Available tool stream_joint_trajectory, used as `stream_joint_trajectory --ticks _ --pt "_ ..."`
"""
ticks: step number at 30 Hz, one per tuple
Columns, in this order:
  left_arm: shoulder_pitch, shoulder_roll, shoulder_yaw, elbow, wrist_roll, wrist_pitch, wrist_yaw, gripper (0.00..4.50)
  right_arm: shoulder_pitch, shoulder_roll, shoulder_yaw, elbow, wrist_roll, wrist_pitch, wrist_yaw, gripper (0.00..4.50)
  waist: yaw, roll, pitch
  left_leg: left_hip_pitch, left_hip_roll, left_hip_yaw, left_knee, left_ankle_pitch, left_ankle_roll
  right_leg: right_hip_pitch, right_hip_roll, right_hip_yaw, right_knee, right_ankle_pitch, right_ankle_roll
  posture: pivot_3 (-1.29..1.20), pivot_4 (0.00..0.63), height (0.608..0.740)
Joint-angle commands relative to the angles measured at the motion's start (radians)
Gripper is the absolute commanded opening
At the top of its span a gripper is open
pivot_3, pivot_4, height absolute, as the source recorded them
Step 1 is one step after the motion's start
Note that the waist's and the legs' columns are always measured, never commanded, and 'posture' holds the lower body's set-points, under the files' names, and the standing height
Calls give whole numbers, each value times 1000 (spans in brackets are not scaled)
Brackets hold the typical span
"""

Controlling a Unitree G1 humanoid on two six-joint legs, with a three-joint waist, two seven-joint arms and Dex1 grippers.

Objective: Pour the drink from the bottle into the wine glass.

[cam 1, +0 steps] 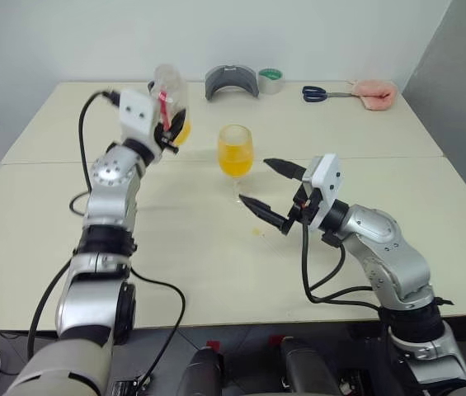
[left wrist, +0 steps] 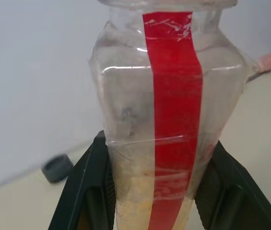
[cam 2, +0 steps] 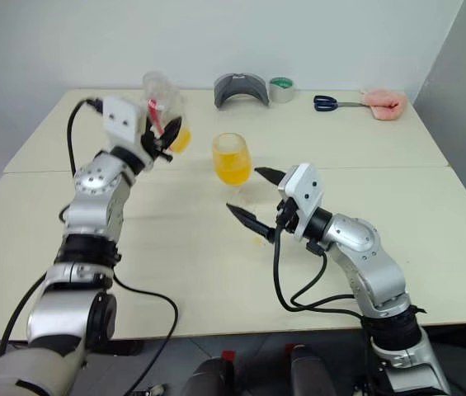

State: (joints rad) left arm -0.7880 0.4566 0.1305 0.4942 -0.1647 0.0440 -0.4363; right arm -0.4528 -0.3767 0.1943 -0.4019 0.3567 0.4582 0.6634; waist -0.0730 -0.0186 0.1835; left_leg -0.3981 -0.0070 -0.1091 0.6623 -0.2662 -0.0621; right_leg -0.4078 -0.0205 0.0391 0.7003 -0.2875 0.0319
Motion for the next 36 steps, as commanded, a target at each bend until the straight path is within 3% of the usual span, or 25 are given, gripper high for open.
stream_joint_trajectory --ticks 1,10,29,36 --pt "63 23 88 -174 -69 138 51 1722 -26 -40 51 -72 20 84 50 4500 0 0 0 0 0 0 0 0 0 0 0 0 0 0 0 0 150 740" --pt "220 22 182 -229 -147 219 47 1722 -116 10 123 -11 -32 118 38 4500 6 -2 -2 0 0 0 0 0 0 0 0 0 0 0 0 0 150 740" --pt "324 22 128 -168 -89 125 6 1715 -162 76 164 53 -154 127 -22 4500 17 -4 -3 1 0 1 0 -1 2 0 -1 0 -1 0 0 0 150 740" --pt "332 12 146 -179 -113 122 3 3985 -160 87 162 51 -161 131 -18 4500 16 -4 -3 1 0 1 0 -1 2 0 -1 0 -1 0 0 0 150 740"
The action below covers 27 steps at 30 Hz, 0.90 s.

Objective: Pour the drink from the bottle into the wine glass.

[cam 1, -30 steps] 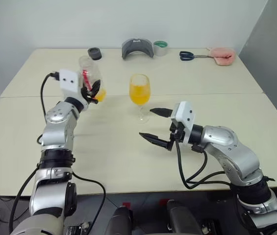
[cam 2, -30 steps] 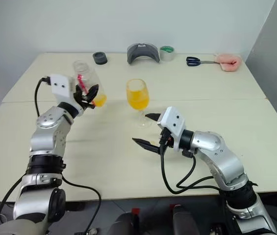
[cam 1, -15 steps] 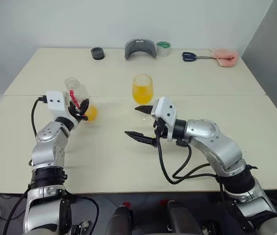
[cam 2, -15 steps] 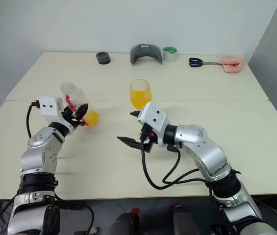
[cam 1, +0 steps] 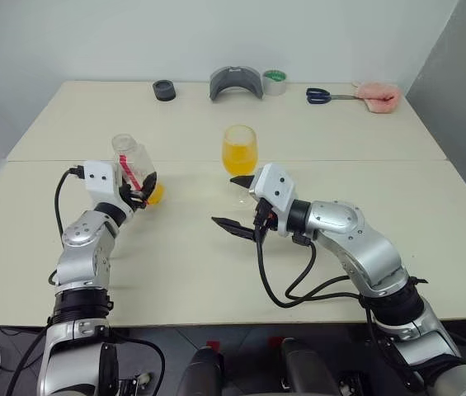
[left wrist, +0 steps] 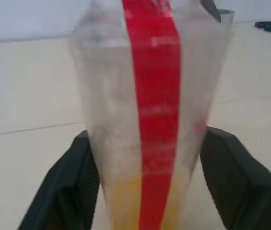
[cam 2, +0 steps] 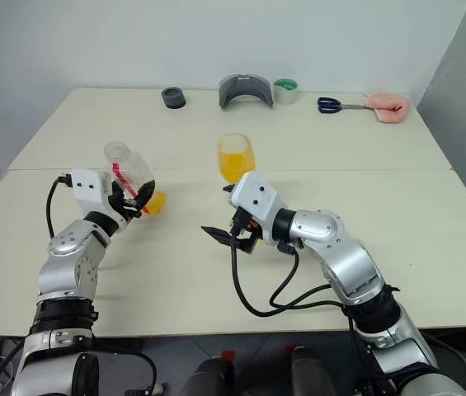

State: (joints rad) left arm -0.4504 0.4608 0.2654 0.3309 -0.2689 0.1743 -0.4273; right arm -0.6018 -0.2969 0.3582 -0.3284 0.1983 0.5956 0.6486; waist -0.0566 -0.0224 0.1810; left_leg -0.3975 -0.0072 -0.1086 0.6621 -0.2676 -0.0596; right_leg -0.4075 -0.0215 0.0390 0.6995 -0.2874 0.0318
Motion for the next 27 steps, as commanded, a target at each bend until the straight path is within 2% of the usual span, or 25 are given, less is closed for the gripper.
stream_joint_trajectory --ticks 1,2,14,21,27 --pt "-4 8 11 -17 -8 -9 -5 4325 -11 9 -2 -22 -3 -6 -3 4500 0 0 0 0 0 0 0 0 0 0 0 0 0 0 0 0 150 740" --pt "-2 9 10 -20 -5 -13 -6 4456 -11 10 -2 -21 -4 -6 -3 4500 0 0 0 0 0 0 0 0 0 0 0 0 0 0 0 0 150 740" --pt "81 3 7 -118 20 -56 21 4456 65 -14 14 6 -53 -94 8 4500 1 0 0 0 0 0 0 0 0 0 -1 0 -1 0 0 0 150 740" --pt "179 -7 11 -291 32 21 95 4456 194 9 -27 7 -64 -178 -52 4500 1 0 0 0 1 0 -1 0 0 0 -1 0 -1 0 0 0 150 740" --pt "291 -44 19 -494 57 109 204 4456 377 78 -122 -19 -48 -230 -184 4500 3 0 0 0 2 0 -1 0 0 1 -1 1 -1 0 0 0 150 740"
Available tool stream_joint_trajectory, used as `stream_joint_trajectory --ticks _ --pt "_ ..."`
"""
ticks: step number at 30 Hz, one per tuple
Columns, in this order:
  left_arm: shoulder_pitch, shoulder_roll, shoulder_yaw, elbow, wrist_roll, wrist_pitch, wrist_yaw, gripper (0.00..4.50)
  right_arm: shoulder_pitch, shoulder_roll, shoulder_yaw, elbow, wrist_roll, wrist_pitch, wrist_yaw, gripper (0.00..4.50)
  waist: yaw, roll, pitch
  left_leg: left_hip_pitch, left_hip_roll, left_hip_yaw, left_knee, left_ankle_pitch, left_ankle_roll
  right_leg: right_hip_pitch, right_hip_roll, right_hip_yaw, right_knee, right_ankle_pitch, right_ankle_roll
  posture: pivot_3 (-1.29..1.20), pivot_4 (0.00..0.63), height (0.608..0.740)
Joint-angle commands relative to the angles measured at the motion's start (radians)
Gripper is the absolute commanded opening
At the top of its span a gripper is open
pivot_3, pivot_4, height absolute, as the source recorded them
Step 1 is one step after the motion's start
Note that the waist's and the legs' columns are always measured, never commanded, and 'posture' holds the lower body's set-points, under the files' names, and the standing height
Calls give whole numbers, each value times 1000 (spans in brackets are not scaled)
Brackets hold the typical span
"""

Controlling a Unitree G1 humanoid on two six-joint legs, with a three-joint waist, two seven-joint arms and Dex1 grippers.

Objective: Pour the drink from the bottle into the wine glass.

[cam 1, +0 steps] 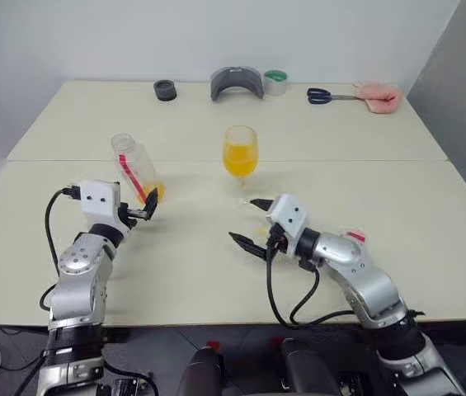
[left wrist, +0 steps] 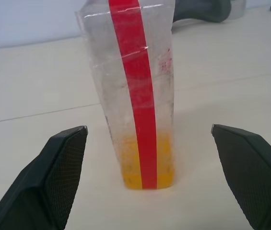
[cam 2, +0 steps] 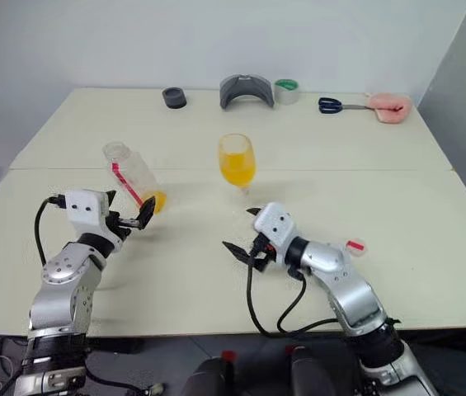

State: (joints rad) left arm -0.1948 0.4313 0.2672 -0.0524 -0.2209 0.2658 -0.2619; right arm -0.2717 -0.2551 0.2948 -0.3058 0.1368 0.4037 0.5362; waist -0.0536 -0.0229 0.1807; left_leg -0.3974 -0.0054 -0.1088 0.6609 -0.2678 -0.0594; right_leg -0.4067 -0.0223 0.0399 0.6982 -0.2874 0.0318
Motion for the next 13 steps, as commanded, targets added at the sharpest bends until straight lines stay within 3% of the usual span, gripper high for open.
stream_joint_trajectory --ticks 1,7,13 --pt "54 -22 14 -135 9 13 42 4456 65 53 -75 -39 14 -48 -95 4500 0 0 0 0 0 0 0 0 0 0 0 0 0 0 0 0 150 740" --pt "110 -64 -2 -207 13 18 65 4456 135 127 -132 9 -12 -135 -208 4500 1 0 0 1 -1 2 -1 0 0 1 2 1 0 0 0 0 150 740" --pt "121 -83 -22 -213 24 -19 53 4456 126 133 -155 51 -36 -194 -241 4500 1 0 0 2 -1 2 -1 0 0 1 2 1 0 0 0 0 150 740"
